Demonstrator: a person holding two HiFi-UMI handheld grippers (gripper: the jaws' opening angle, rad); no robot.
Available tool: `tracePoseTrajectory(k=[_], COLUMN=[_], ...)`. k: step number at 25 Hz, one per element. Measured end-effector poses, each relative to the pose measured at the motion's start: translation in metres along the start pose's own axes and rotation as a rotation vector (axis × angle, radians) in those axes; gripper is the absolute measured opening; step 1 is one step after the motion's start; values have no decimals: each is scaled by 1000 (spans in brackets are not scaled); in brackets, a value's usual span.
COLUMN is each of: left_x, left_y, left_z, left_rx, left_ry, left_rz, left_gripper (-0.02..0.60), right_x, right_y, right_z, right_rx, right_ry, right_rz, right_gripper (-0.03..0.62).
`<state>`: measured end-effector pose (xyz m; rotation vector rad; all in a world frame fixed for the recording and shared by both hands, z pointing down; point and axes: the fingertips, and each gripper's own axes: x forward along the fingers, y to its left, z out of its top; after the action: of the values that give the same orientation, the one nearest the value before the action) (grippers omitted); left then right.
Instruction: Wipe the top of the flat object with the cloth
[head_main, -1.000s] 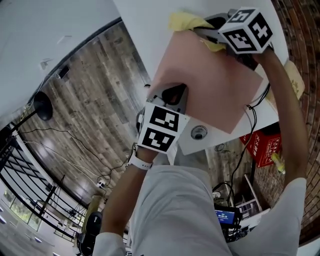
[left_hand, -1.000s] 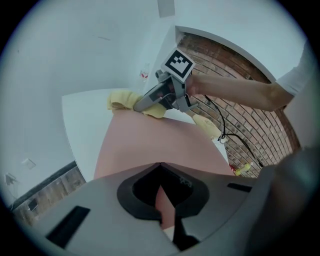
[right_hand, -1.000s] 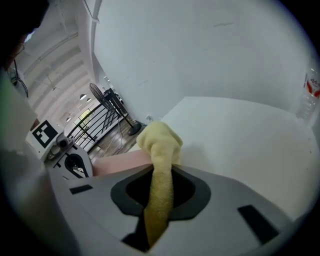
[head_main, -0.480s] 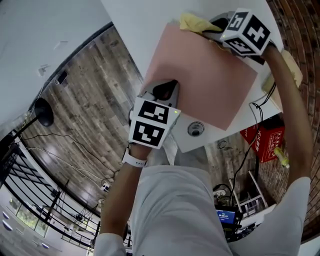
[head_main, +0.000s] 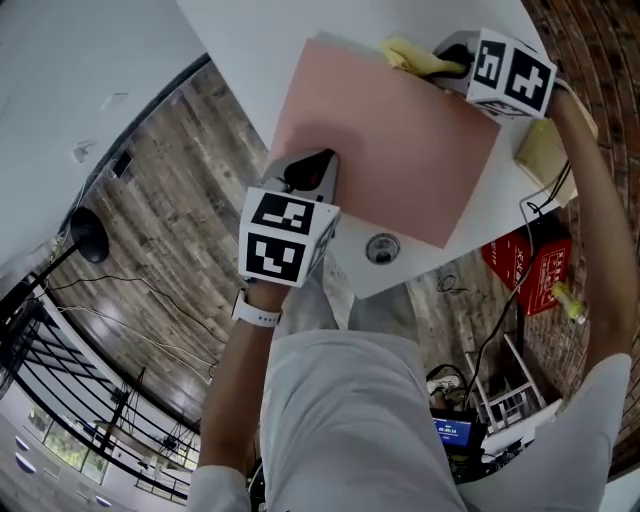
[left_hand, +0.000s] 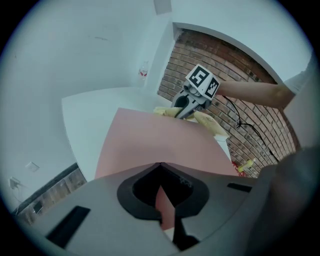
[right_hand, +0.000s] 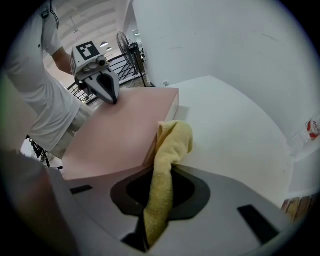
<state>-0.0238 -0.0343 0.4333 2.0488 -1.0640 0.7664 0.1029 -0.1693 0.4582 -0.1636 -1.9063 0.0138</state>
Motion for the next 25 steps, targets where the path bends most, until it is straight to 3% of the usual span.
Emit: tracePoseTrajectory(k=[11,16,20,25], left_x=[0,0,0,-1], left_y=[0,2,-1,1], left_z=[1,0,1,1], left_rx=[4,9,9,15], left_ry=[-11,-14,-16,-18], left_rz=[17,27,36,48], left_gripper=[18,18,18,18], right_x=[-25,-37,-47,-45], right_y=[30,39,53,91], right_z=[-72,-101,-133,-136], right_rx=[69,275,395,349], right_ry=[53,-3,34,63], right_rz=[3,-83,-172,-204], right_gripper=[58,60,61,62])
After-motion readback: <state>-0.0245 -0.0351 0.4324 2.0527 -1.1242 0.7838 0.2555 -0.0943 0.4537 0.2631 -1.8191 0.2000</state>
